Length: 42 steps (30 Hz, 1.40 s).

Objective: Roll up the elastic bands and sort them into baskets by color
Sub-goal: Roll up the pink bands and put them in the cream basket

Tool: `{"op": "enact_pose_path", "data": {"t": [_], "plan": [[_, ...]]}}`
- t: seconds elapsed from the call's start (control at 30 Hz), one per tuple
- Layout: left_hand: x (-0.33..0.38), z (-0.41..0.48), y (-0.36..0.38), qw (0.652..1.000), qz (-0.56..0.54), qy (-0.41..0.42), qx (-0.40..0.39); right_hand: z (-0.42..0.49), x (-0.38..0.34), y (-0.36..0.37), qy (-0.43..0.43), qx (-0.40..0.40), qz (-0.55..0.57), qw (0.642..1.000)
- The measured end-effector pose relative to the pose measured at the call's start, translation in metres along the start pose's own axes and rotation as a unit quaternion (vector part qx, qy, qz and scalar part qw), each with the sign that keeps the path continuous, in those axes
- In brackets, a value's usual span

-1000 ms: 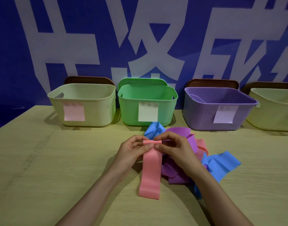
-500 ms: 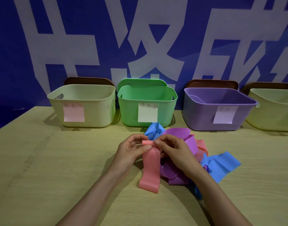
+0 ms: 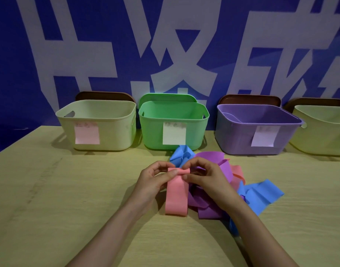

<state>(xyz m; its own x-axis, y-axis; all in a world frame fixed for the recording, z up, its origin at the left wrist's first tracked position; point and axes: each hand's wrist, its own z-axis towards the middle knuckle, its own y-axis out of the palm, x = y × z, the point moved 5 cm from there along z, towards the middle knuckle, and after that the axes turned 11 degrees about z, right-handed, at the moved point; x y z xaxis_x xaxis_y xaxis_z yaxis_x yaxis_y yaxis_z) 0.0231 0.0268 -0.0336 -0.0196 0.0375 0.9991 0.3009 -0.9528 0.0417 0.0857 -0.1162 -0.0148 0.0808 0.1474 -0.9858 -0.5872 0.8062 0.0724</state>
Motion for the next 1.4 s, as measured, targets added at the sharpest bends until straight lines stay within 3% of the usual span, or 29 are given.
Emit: {"op": "enact_pose_path", "data": {"t": [0.27, 0.47, 0.67, 1.03, 1.27, 1.4], "plan": [[0.0030, -0.0010, 0.0013, 1.000, -0.010, 0.017, -0.011, -0.0005, 0.0043, 0.0045, 0.022, -0.008, 0.005, 1.000], [-0.0028, -0.0011, 0.0050, 0.999, -0.015, -0.023, -0.018, -0.0010, -0.0003, 0.0008, -0.004, 0.013, 0.001, 1.000], [-0.0012, -0.0004, 0.0031, 1.000, -0.018, -0.010, -0.016, 0.0012, -0.0013, 0.0005, -0.032, -0.001, -0.059, 0.998], [0.0058, -0.0011, 0.0018, 0.998, -0.043, 0.044, 0.001, -0.0015, -0.0007, 0.0043, 0.000, 0.004, -0.013, 1.000], [0.0009, -0.0006, 0.0073, 0.997, -0.068, -0.016, -0.012, -0.0031, -0.0036, 0.0015, -0.013, 0.016, 0.010, 1.000], [0.0014, 0.0007, 0.0031, 0.997, -0.072, -0.001, -0.001, -0.0027, -0.0040, 0.0041, -0.016, -0.014, 0.013, 1.000]]}}
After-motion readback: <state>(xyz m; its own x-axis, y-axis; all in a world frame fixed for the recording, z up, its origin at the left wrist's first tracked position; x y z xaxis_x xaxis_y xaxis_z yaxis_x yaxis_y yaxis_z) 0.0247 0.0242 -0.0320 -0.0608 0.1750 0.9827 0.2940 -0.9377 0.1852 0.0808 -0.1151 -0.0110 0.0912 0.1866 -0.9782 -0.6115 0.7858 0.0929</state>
